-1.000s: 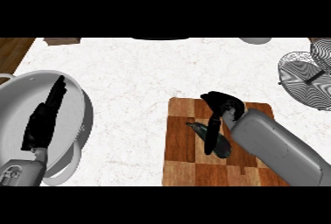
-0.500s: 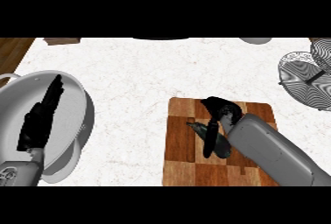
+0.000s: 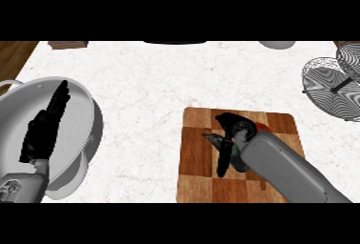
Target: Pick the eggplant from the cutting board and place it in the tiered basket
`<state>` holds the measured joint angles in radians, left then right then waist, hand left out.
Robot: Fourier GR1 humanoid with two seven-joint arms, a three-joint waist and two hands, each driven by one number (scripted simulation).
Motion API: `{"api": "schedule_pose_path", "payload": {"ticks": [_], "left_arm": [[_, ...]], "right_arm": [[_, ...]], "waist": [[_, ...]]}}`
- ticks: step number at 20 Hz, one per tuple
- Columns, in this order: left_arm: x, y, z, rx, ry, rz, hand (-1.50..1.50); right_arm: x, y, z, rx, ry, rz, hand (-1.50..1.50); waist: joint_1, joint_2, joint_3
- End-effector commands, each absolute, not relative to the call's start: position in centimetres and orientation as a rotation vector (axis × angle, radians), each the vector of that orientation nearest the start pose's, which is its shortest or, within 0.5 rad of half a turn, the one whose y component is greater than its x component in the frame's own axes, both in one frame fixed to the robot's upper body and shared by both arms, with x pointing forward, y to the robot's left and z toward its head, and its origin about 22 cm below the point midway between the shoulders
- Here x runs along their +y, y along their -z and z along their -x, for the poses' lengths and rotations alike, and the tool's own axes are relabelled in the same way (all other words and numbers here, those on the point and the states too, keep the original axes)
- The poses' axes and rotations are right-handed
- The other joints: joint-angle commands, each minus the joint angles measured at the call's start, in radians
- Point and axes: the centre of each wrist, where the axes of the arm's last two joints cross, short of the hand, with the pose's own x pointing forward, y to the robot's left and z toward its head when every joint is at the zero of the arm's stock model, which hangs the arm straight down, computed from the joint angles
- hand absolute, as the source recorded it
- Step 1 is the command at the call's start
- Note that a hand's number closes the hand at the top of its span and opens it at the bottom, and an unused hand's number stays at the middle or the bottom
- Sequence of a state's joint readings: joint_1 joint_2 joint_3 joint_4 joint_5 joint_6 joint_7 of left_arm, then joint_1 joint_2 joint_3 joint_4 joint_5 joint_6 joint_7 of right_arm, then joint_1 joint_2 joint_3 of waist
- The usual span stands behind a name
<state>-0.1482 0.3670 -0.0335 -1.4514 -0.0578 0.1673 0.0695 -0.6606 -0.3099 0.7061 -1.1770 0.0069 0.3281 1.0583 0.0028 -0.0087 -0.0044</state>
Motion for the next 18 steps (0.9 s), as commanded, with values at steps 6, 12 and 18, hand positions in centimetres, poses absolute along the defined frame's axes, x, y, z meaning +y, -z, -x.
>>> {"api": "schedule_pose_path", "payload": {"ticks": [6, 12, 18], "left_arm": [[28.6, -3.9, -28.2, -1.532, 0.247, -0.423, 0.00], [29.2, -4.5, -28.5, -1.536, 0.233, -0.429, 0.00], [30.4, -3.9, -28.6, -1.530, 0.221, -0.435, 0.00]], "right_arm": [[-11.2, -3.5, -32.9, -0.345, -1.461, 0.383, 1.50], [-10.1, -3.8, -33.4, -0.416, -1.327, 0.370, 1.50], [-10.8, -6.3, -32.3, -0.554, -1.203, 0.411, 1.50]], "waist": [[0.008, 0.010, 0.004], [0.000, 0.009, 0.004], [-0.006, 0.007, 0.004]]}}
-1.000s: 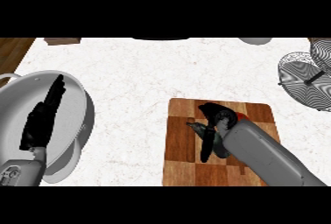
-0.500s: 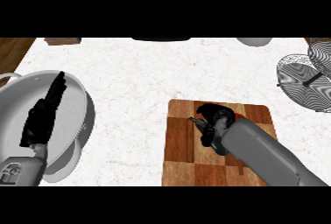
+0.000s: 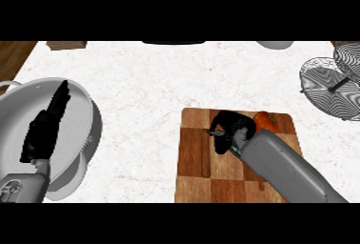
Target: Pick the eggplant from the cutting board and place it in the tiered basket
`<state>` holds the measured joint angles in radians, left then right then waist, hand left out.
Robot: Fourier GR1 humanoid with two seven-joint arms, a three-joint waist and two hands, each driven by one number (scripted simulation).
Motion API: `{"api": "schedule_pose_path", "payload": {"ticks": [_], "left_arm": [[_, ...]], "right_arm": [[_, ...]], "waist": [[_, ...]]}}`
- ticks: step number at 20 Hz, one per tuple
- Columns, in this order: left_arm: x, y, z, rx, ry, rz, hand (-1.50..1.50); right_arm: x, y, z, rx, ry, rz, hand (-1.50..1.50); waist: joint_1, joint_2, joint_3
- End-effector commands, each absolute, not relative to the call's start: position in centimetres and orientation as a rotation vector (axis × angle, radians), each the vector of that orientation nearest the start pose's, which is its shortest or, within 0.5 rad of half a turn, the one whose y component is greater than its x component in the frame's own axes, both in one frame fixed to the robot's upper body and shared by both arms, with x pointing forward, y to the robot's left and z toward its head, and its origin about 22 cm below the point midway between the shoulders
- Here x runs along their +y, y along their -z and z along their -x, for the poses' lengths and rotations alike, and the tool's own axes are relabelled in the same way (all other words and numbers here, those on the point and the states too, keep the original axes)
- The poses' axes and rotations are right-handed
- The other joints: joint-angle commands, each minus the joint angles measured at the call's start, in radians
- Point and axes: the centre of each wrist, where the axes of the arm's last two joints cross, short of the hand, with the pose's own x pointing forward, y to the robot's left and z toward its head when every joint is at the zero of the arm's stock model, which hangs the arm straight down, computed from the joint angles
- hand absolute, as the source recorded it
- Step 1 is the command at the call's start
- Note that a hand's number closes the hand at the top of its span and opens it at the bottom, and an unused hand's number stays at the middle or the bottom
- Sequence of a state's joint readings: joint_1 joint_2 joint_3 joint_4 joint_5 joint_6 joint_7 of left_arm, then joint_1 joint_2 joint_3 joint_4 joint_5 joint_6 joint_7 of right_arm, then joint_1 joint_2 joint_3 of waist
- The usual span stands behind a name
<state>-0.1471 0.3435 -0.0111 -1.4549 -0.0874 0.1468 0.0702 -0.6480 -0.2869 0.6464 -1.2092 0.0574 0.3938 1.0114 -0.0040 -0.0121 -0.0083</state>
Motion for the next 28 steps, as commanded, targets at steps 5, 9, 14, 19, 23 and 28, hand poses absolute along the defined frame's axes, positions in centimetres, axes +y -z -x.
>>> {"api": "schedule_pose_path", "payload": {"ticks": [5, 9, 14, 19, 23, 28], "left_arm": [[30.4, -2.9, -27.3, -1.521, 0.213, -0.443, 0.00], [31.3, -4.1, -28.1, -1.517, 0.200, -0.472, 0.00], [29.7, -2.1, -27.1, -1.516, 0.217, -0.450, 0.00], [30.0, -3.8, -26.6, -1.524, 0.220, -0.450, 0.00], [30.5, -3.0, -27.0, -1.520, 0.222, -0.448, 0.00], [28.1, -3.6, -28.3, -1.534, 0.219, -0.416, 0.00]], "right_arm": [[-13.3, -7.6, -30.1, -1.040, -1.166, 0.580, 1.50], [-14.4, -9.9, -29.1, -1.261, -0.942, 0.613, 1.50], [-16.8, -15.8, -29.0, -1.536, -0.676, 0.751, 1.50], [-18.8, -20.0, -27.4, -1.640, -0.518, 0.887, 1.50], [-22.4, -25.3, -27.1, -1.650, -0.485, 1.025, 1.50], [-24.4, -26.7, -28.9, -1.553, -0.572, 1.131, 1.50]], "waist": [[-0.021, 0.002, 0.009], [-0.031, 0.002, 0.009], [-0.030, 0.002, 0.009], [-0.006, 0.005, 0.009], [-0.003, 0.008, 0.008], [0.006, 0.012, 0.008]]}}
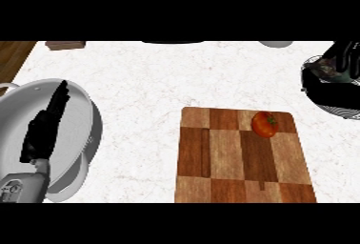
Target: Pick the eggplant from the cutting board and place it in the tiered basket
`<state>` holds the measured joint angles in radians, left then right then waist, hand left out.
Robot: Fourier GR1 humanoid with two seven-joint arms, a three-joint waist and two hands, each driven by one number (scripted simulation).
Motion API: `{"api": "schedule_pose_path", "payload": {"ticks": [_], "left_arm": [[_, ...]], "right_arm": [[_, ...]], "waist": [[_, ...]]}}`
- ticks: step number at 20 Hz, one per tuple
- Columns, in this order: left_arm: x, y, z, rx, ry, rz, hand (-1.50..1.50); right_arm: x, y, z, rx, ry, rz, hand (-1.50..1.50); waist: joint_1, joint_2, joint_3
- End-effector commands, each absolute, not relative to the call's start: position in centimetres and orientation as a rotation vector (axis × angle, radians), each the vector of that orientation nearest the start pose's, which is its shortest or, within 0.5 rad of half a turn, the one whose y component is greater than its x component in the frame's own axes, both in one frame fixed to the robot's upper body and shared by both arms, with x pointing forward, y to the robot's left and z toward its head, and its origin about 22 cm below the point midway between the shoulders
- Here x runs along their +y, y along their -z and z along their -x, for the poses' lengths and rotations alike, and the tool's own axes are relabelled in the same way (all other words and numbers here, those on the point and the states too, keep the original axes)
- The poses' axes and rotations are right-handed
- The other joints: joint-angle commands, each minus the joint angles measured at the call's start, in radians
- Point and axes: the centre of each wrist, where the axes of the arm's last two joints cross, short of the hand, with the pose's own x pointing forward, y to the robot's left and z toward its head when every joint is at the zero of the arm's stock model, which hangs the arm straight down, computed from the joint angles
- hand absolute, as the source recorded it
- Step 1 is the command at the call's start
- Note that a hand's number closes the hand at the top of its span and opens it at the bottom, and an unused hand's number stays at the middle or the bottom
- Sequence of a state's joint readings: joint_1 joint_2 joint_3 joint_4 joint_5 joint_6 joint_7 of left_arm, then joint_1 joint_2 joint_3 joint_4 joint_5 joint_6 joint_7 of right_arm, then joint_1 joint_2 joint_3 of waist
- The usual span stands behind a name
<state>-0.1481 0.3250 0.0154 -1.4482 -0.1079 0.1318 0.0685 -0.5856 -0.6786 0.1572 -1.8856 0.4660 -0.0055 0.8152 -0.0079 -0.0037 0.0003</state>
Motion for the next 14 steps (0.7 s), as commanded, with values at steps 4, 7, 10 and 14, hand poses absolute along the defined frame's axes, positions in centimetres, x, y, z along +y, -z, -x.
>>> {"api": "schedule_pose_path", "payload": {"ticks": [4, 7, 10, 14], "left_arm": [[29.8, -2.2, -26.7, -1.538, 0.234, -0.430, 0.00], [29.4, -2.6, -28.3, -1.531, 0.228, -0.432, 0.00], [28.6, -4.6, -28.4, -1.543, 0.227, -0.424, 0.00], [30.3, -3.0, -27.8, -1.544, 0.230, -0.420, 0.00]], "right_arm": [[-28.8, -29.2, -29.8, -1.600, -0.522, 1.000, 1.50], [-30.9, -27.9, -31.1, -1.578, -0.611, 1.052, 1.50], [-32.6, -27.6, -33.1, -1.583, -0.618, 1.098, 1.50], [-32.6, -26.2, -34.9, -1.483, -0.691, 1.314, 1.50]], "waist": [[0.014, 0.004, 0.000], [0.012, 0.006, 0.000], [0.019, 0.006, 0.000], [0.028, 0.010, -0.001]]}}
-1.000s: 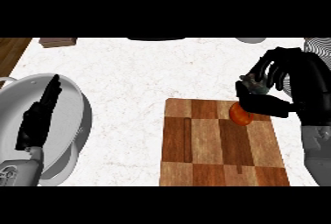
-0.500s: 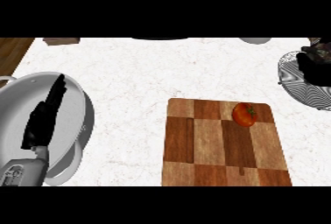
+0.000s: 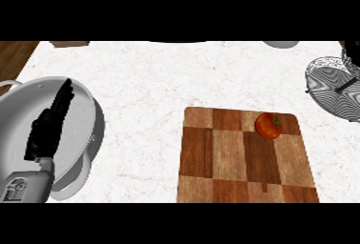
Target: Pick the eggplant from the cutting board and place it in the tiered basket
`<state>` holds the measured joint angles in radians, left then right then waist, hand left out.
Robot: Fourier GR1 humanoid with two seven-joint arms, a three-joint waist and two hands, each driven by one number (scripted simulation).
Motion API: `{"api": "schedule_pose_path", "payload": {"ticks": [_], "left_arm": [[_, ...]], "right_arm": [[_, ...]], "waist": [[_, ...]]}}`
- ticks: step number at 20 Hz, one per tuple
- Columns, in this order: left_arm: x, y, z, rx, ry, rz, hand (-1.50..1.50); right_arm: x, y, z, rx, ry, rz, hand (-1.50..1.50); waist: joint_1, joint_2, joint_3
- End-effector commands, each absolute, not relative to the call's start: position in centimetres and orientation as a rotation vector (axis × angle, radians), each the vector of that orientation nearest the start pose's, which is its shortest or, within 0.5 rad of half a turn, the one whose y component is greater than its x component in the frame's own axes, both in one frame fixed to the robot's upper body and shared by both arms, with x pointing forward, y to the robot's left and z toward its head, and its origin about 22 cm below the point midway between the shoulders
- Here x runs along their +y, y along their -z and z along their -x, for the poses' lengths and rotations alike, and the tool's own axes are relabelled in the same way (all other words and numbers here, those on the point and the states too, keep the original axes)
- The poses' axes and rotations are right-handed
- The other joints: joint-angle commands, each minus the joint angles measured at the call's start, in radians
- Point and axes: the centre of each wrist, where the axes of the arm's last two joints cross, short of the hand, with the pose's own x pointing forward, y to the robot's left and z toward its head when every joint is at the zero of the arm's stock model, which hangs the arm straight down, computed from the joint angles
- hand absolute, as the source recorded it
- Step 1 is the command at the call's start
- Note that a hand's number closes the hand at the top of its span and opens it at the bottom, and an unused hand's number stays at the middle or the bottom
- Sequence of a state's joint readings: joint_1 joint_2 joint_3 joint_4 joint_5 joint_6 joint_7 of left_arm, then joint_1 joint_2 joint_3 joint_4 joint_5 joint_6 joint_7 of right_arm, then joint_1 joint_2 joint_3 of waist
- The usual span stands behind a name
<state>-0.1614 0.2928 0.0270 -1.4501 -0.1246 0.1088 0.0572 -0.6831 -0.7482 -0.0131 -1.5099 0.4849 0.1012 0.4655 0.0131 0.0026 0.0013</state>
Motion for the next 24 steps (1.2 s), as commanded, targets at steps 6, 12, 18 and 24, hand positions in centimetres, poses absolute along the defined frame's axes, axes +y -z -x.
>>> {"api": "schedule_pose_path", "payload": {"ticks": [6, 12, 18, 24], "left_arm": [[29.9, -2.7, -27.5, -1.541, 0.238, -0.416, 0.00], [28.3, -3.6, -27.5, -1.559, 0.249, -0.427, 0.00], [29.5, -2.7, -26.8, -1.540, 0.235, -0.419, 0.00], [28.5, -4.1, -28.6, -1.551, 0.246, -0.421, 0.00]], "right_arm": [[-37.3, -25.3, -36.5, -1.326, -0.754, 1.527, 1.50], [-41.8, -24.9, -37.4, -1.329, -0.808, 1.499, 1.50], [-43.3, -23.6, -38.2, -1.347, -0.831, 1.353, 1.50], [-45.7, -20.8, -38.6, -1.345, -0.815, 1.230, 1.50]], "waist": [[0.013, 0.005, -0.001], [0.007, 0.002, -0.001], [0.005, 0.000, -0.001], [0.008, 0.005, 0.000]]}}
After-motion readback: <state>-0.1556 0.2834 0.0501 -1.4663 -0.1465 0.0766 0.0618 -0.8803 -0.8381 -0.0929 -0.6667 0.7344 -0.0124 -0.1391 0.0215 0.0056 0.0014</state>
